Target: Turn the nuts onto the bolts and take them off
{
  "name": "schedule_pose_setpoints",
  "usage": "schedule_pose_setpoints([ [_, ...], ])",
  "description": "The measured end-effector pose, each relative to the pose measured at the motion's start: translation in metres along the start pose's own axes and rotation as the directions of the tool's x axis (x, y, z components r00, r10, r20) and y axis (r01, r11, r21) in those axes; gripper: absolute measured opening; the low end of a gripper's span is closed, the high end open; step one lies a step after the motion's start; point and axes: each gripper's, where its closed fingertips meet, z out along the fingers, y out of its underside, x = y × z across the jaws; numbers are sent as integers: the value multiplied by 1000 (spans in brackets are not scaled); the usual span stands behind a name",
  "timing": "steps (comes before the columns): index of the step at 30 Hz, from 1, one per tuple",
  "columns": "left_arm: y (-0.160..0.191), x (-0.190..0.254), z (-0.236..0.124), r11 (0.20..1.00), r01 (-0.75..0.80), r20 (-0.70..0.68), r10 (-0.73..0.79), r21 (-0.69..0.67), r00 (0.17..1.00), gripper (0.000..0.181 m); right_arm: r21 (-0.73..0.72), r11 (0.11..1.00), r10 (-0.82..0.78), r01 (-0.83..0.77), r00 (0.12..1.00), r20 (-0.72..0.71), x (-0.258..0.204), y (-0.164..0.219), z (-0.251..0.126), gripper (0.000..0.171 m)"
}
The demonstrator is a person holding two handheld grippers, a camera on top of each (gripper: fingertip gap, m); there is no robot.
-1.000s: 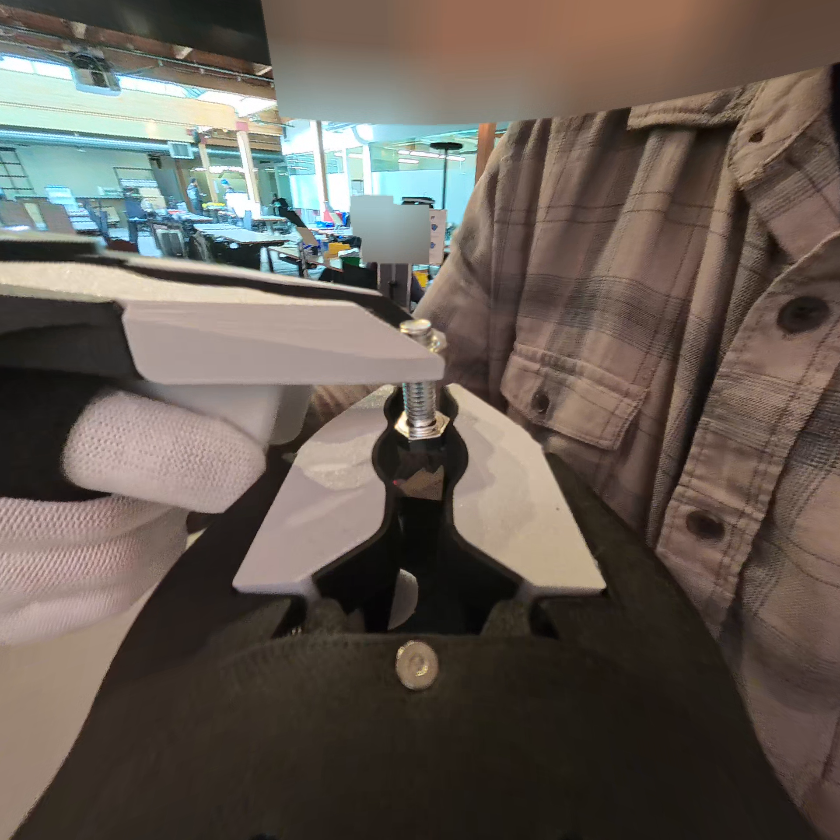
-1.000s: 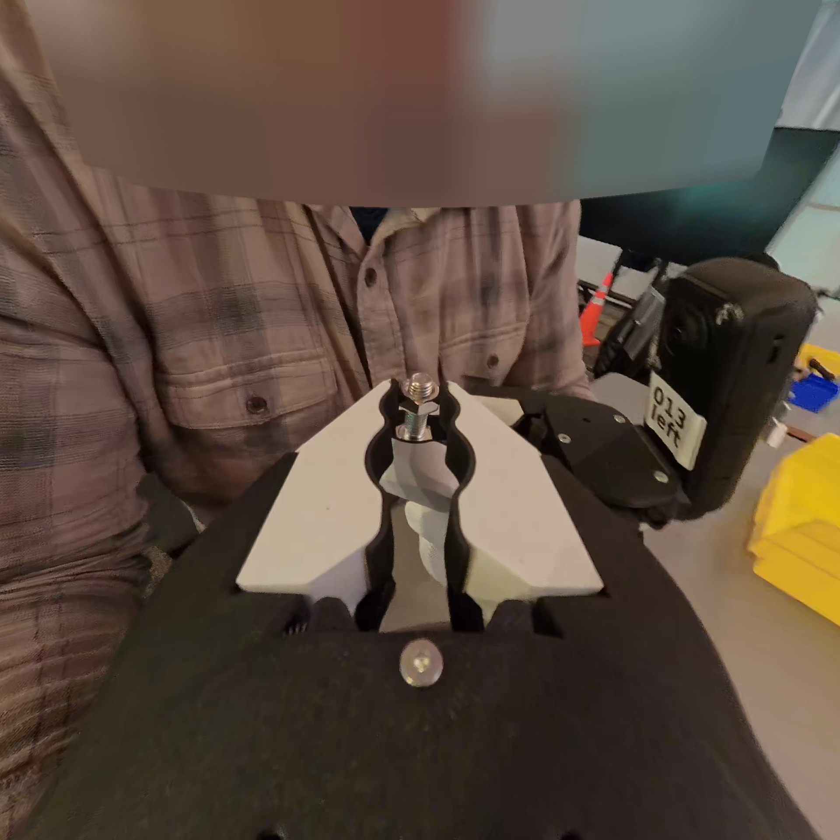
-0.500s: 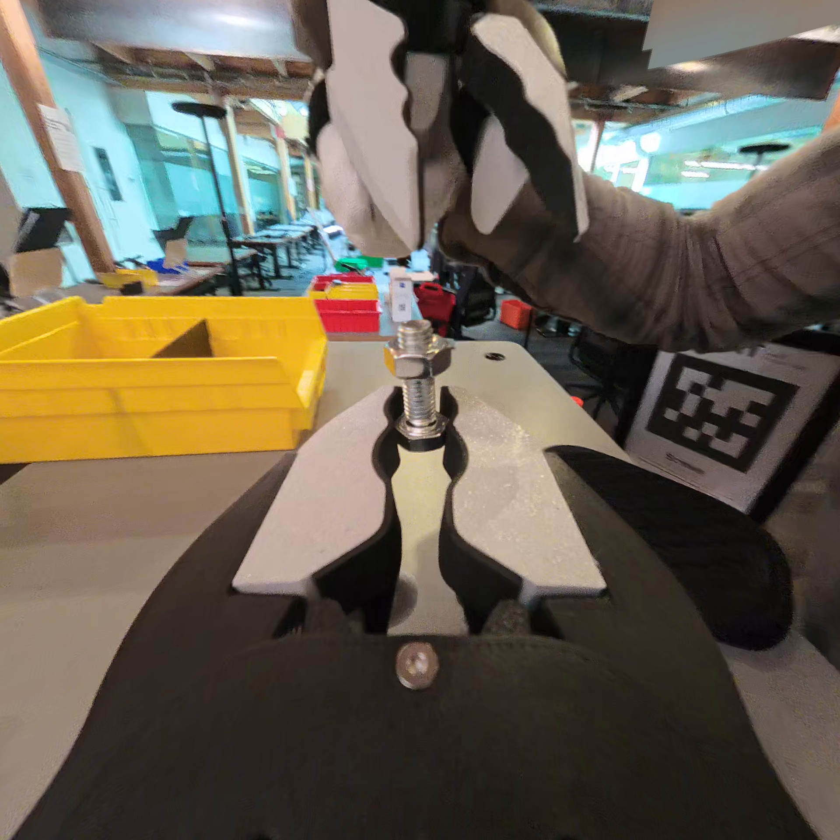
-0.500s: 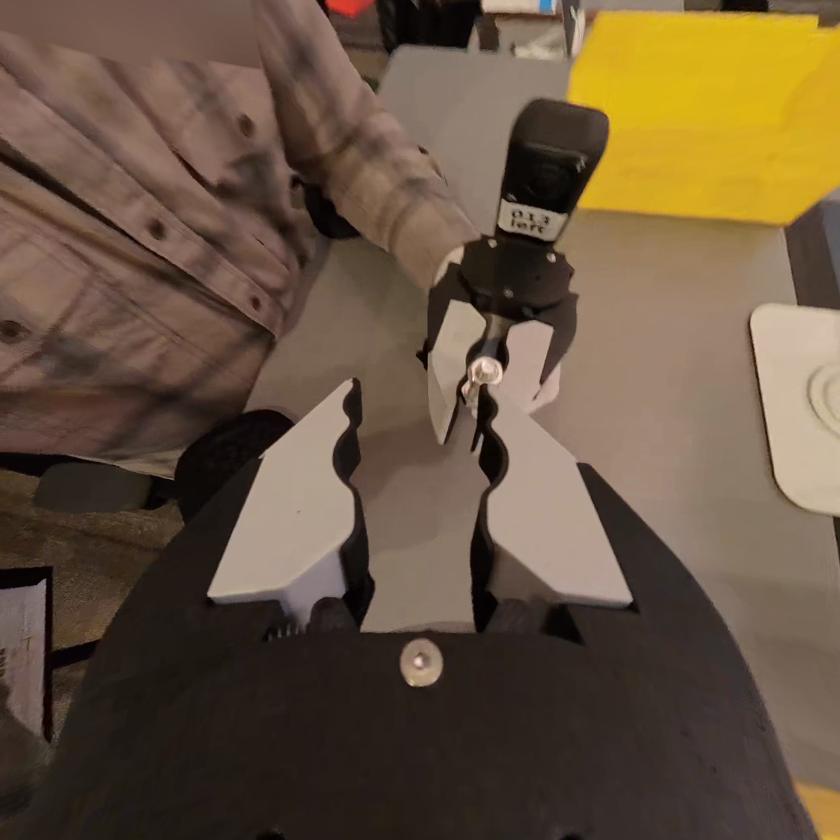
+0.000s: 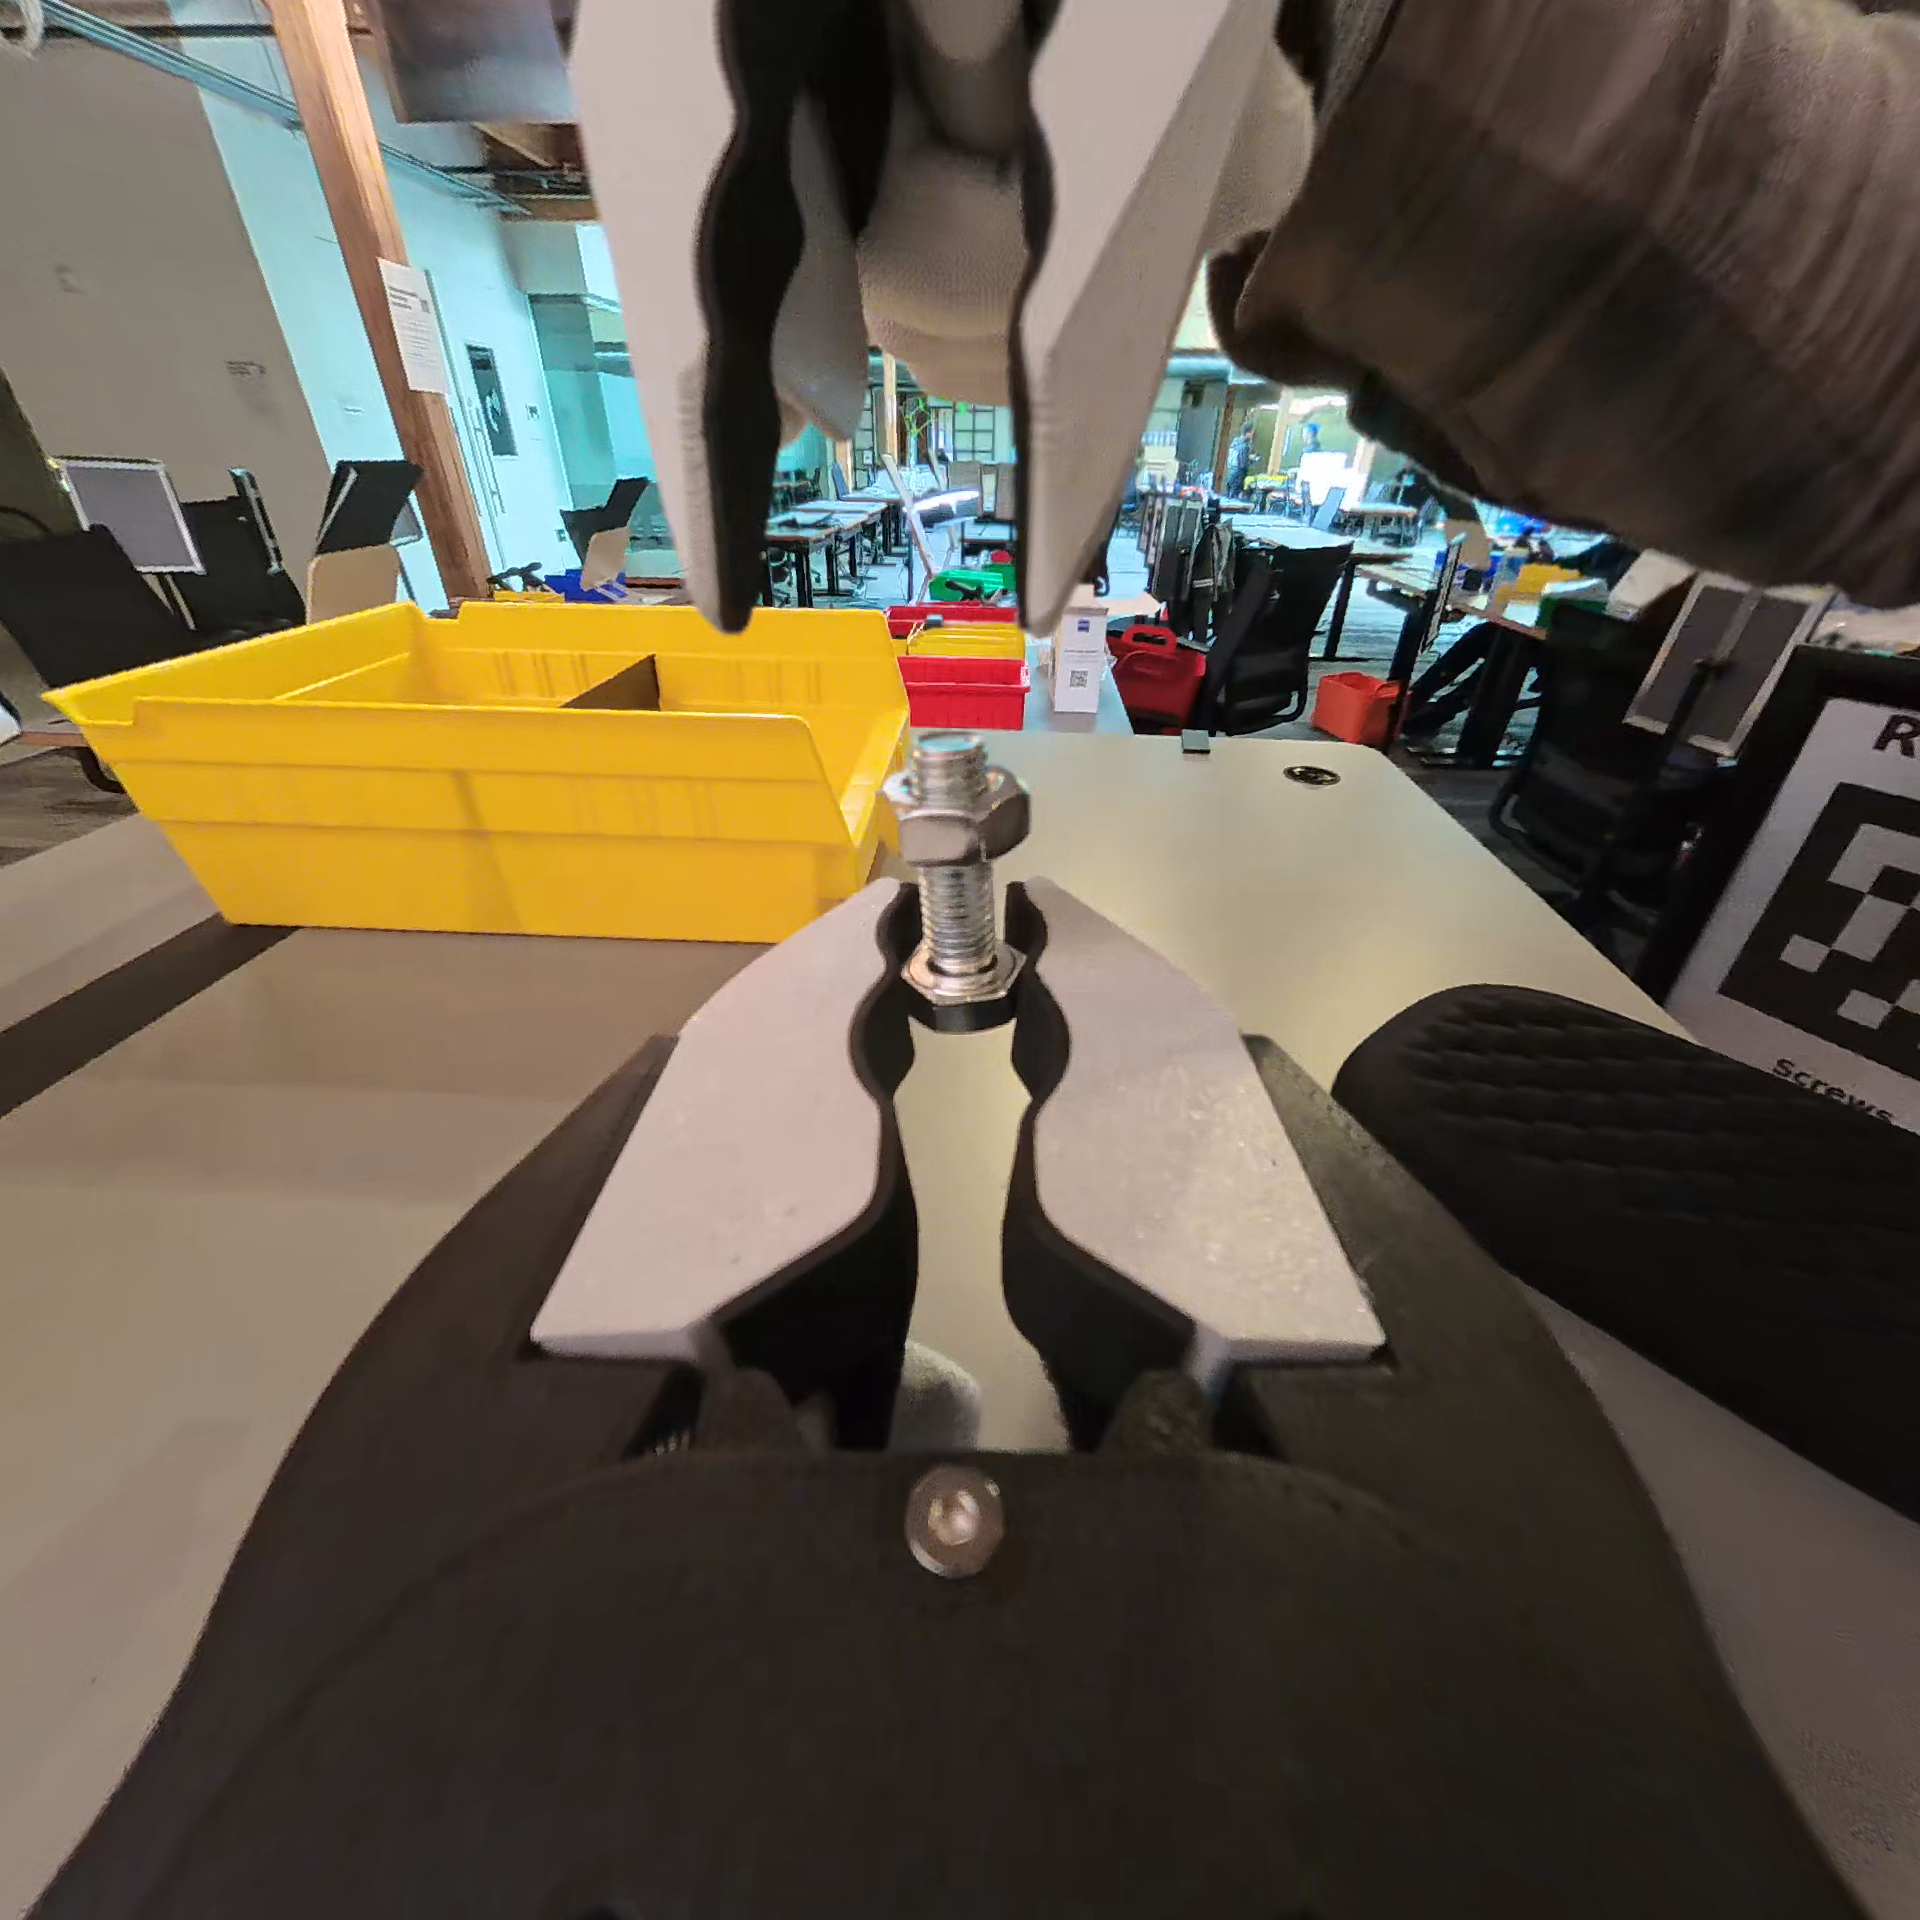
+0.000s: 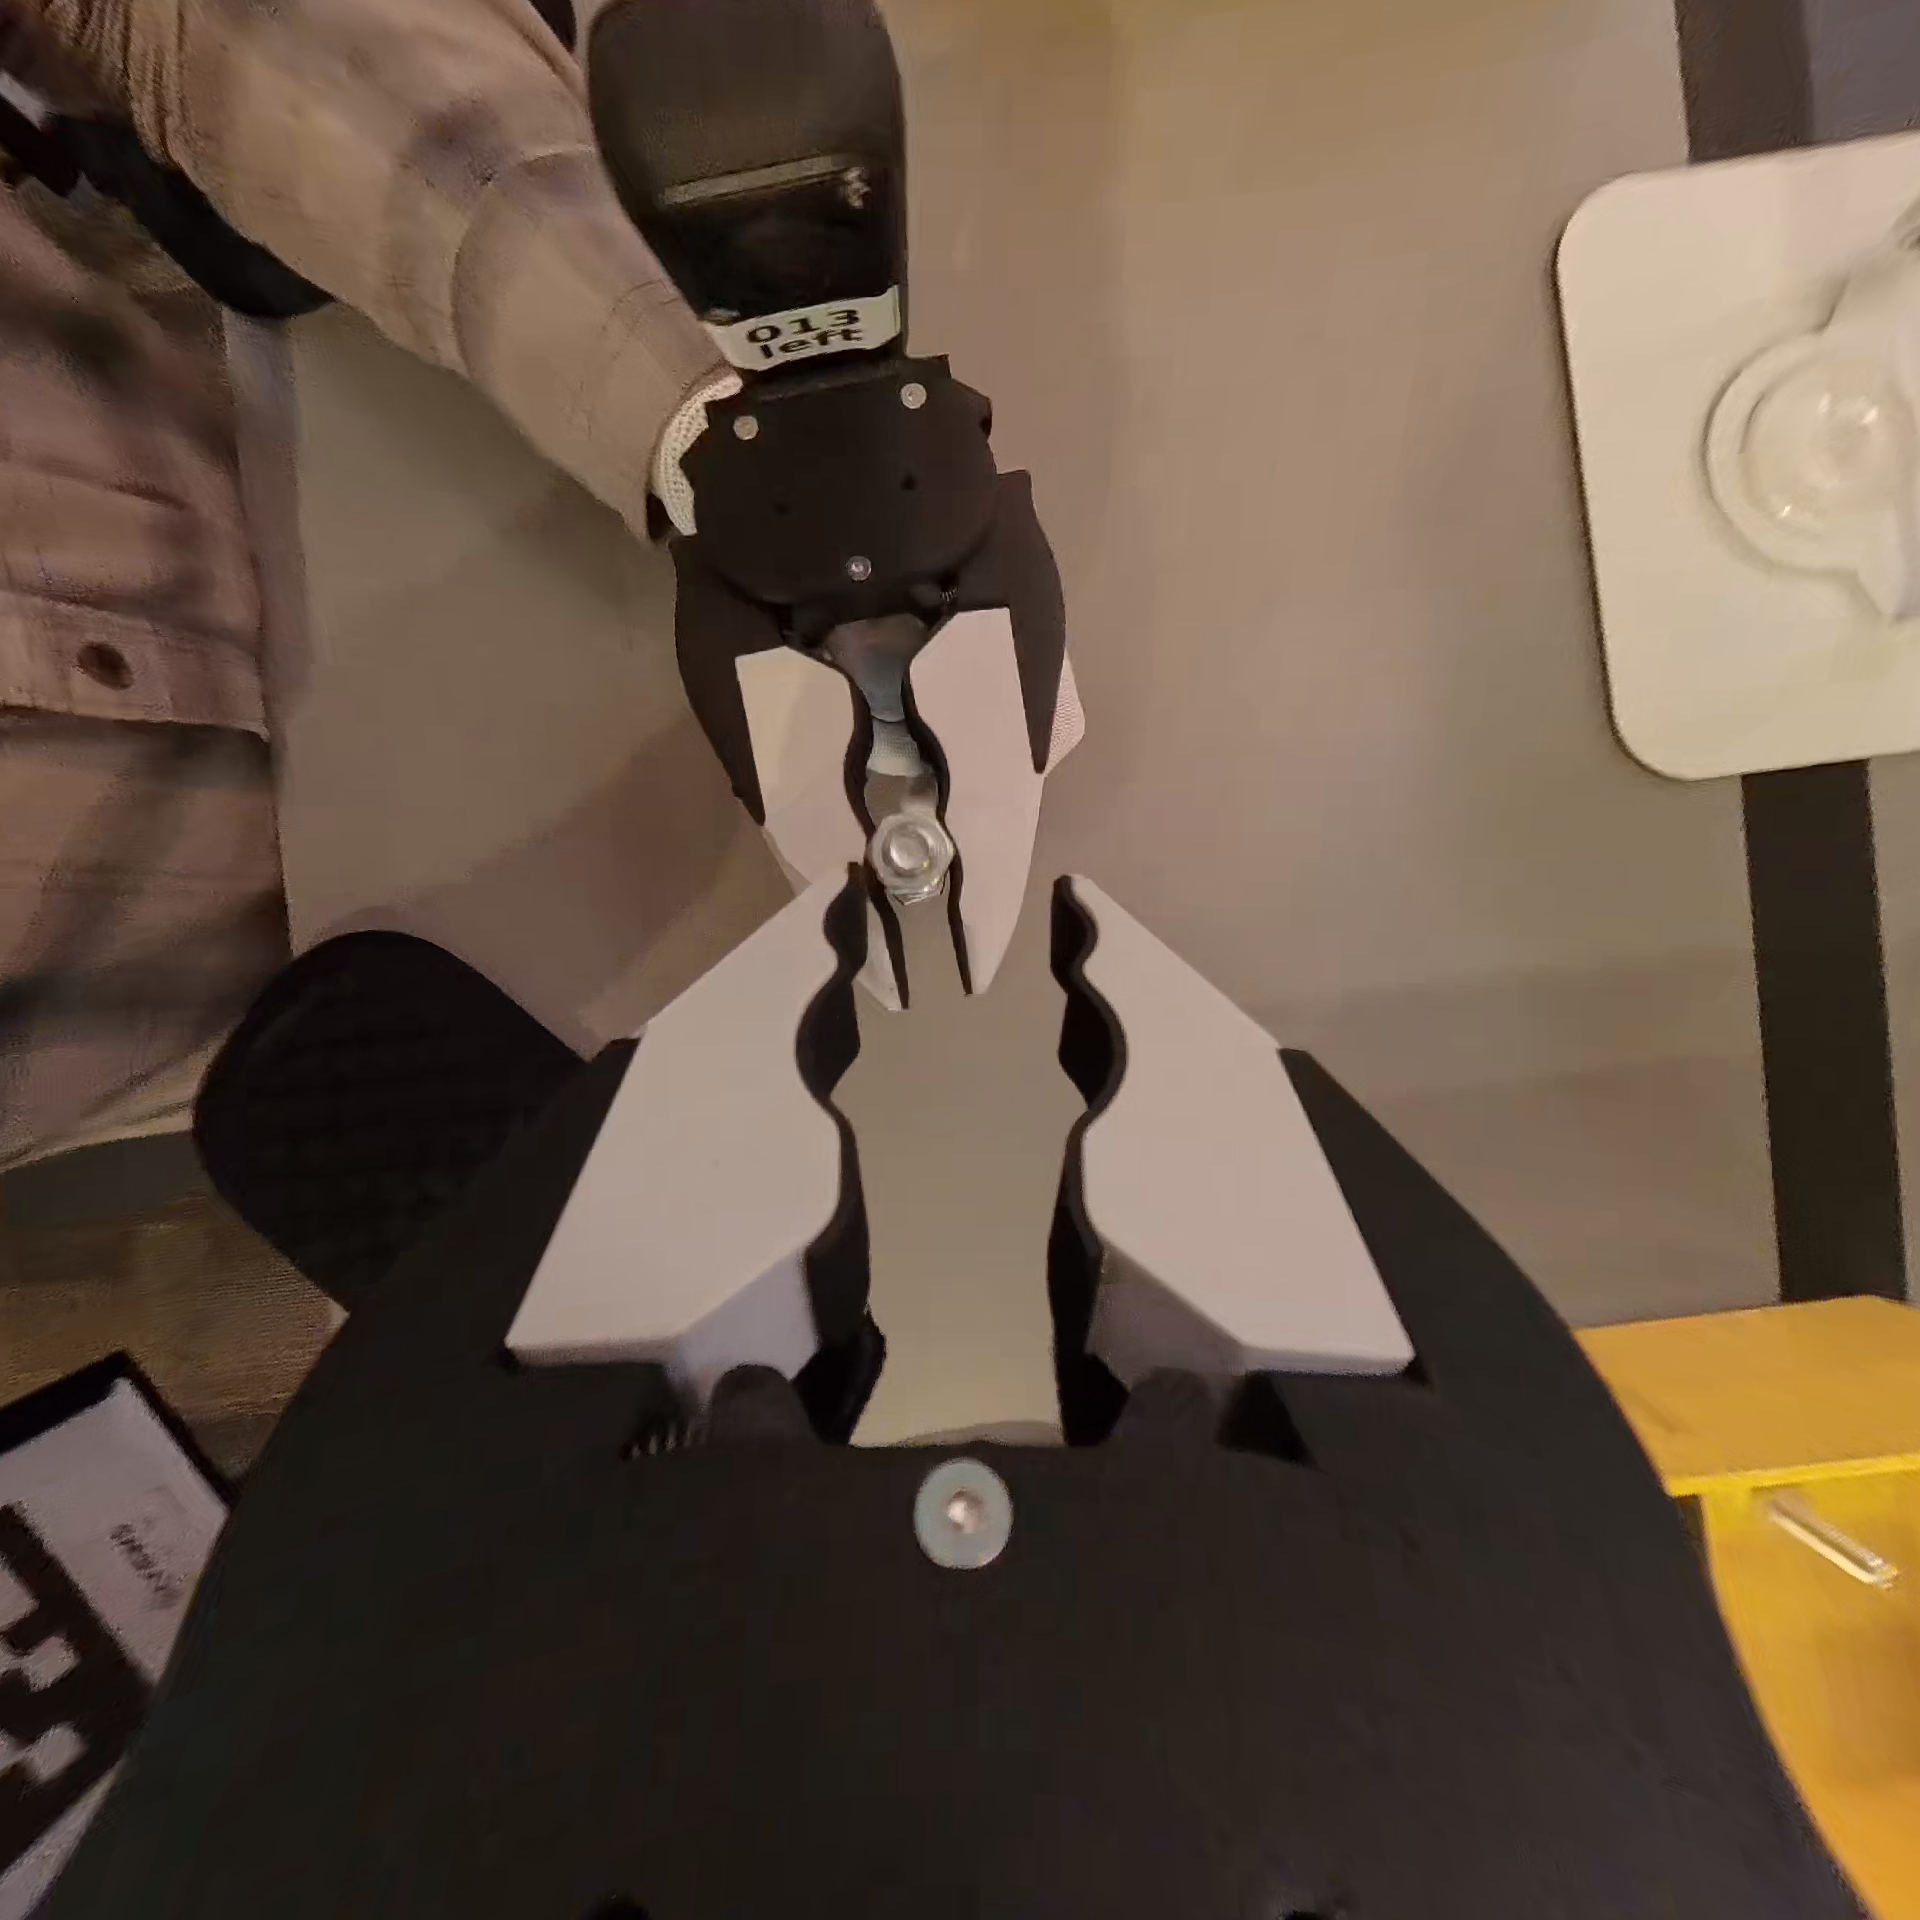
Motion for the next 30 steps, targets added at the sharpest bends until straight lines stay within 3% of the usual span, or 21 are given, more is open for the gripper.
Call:
schedule_pose_setpoints([
  [3,2,-7,2,1000,11,50,-10,-16,999,16,-61,993,100,-97,994,38,-3,-1,5,32],
  [8,6,-11,6,998,-27,125,34,-56,992,15,-109,958,264,-265,964,-25,1,-5,9,35],
  [17,7,-11,9,998,-30,152,39,-61,988,16,-231,916,300,-327,943,-145,-2,13,24,26],
  [20,8,-9,9,997,-38,150,49,-70,987,16,-242,913,302,-330,942,-147,-3,16,28,16],
  [24,8,-9,10,997,-31,143,41,-68,989,15,-250,924,256,-290,954,-159,-3,16,28,16],
  [30,8,-3,11,996,-54,108,61,-71,992,15,-311,949,31,-56,996,-84,-8,17,28,16],
])
